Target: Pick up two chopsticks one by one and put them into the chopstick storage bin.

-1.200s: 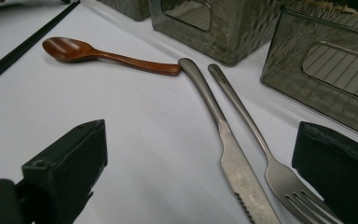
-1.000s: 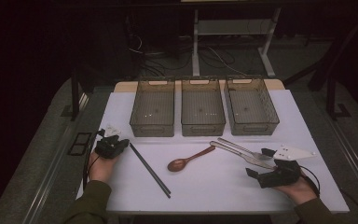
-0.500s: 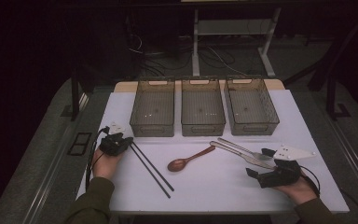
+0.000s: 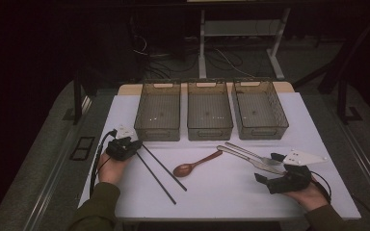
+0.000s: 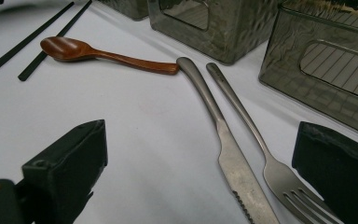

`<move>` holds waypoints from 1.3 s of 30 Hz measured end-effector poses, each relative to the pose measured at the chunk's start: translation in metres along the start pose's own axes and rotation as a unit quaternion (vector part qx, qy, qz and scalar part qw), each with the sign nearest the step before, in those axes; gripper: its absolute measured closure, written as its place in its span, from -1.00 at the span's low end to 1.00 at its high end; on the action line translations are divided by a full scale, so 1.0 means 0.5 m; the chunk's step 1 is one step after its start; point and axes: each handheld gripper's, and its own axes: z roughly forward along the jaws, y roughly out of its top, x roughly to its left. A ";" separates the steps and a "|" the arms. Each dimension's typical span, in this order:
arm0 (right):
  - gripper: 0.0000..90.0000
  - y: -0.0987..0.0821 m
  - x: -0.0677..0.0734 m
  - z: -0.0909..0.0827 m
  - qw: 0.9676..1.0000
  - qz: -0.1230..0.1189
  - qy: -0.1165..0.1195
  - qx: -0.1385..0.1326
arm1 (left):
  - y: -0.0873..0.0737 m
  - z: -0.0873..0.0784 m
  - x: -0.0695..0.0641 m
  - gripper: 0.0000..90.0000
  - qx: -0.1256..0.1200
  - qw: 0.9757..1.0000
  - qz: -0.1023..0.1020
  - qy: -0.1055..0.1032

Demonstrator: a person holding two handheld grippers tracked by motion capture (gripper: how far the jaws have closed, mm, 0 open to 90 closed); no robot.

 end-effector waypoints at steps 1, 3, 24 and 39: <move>-0.94 0.000 0.000 0.000 1.000 0.000 0.000 0.000 | 0.001 -0.006 -0.004 0.76 -0.003 1.000 -0.003 0.001; -0.94 0.000 0.000 0.000 1.000 0.000 0.000 0.000 | 0.001 -0.020 -0.009 0.71 0.001 1.000 -0.004 0.006; -0.94 0.001 0.001 0.001 1.000 -0.003 0.000 0.001 | -0.019 -0.003 -0.012 0.27 0.054 0.996 -0.064 0.027; -0.94 0.001 0.001 0.001 1.000 -0.004 -0.001 0.001 | -0.013 0.007 -0.024 0.57 0.049 0.998 -0.039 0.026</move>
